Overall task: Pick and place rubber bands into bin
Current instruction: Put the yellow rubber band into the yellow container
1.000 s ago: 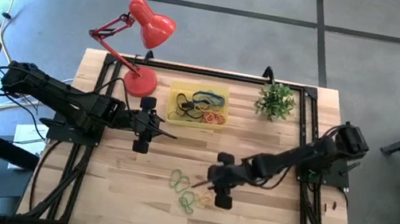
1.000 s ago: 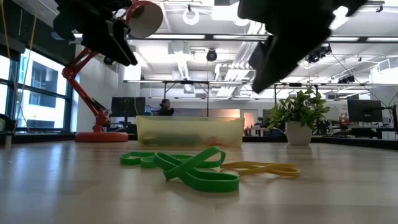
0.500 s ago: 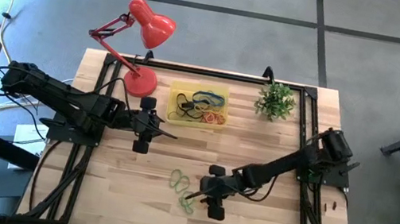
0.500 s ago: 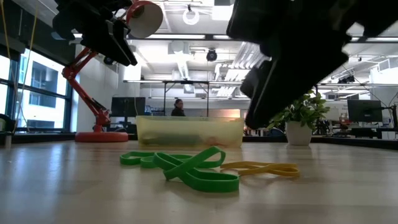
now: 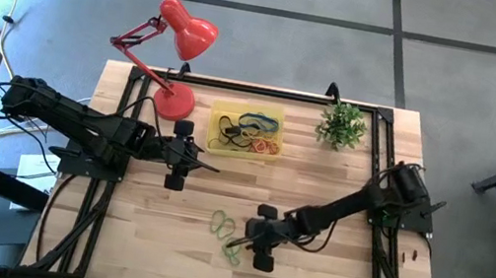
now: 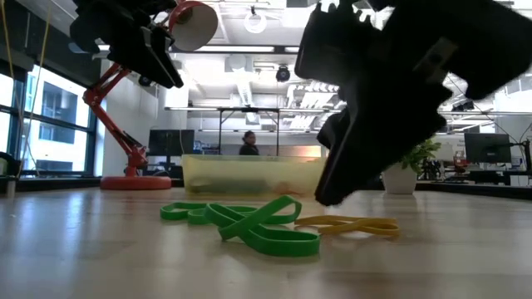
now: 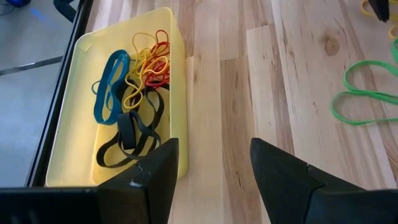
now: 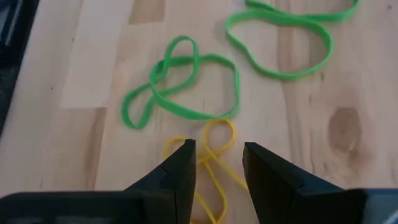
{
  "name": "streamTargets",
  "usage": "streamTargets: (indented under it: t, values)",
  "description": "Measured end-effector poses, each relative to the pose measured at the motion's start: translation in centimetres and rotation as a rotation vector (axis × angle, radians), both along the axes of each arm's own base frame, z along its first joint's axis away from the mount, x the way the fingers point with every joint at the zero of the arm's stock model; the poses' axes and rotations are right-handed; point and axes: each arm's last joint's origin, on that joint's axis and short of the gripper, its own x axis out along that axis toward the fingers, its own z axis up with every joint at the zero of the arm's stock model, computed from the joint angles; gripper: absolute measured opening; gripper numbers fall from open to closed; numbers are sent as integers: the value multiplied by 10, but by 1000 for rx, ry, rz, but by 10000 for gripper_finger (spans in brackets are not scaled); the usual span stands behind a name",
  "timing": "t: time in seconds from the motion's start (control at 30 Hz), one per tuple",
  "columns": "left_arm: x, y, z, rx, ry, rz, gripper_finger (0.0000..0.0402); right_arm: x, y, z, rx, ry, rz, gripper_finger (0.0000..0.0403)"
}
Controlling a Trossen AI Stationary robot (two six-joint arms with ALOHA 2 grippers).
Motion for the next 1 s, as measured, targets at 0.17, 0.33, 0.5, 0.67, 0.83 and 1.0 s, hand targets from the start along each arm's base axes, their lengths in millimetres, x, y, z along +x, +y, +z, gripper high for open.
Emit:
streamTargets:
  t: [0.17, 0.33, 0.5, 0.67, 0.83, 1.0]
  values:
    - [0, 0, 0, 0, -1, 0, 188, 1, 5, -5, 8, -6, 18, 124]
    - [0, 0, 0, 0, 0, 0, 188, -1, 7, -7, 0, 1, 22, 124]
    - [0, 0, 0, 3, 0, 2, 188, -3, 6, -10, -11, 34, 18, 124]
    - [0, 0, 0, 3, 0, 2, 188, -2, 8, -17, 11, 53, 12, 124]
    - [0, 0, 0, 4, 0, 1, 188, -2, 11, -20, 9, 53, -11, 122]
    - [0, 0, 0, 5, 0, 0, 188, -3, 11, -21, 2, 53, -21, 87]
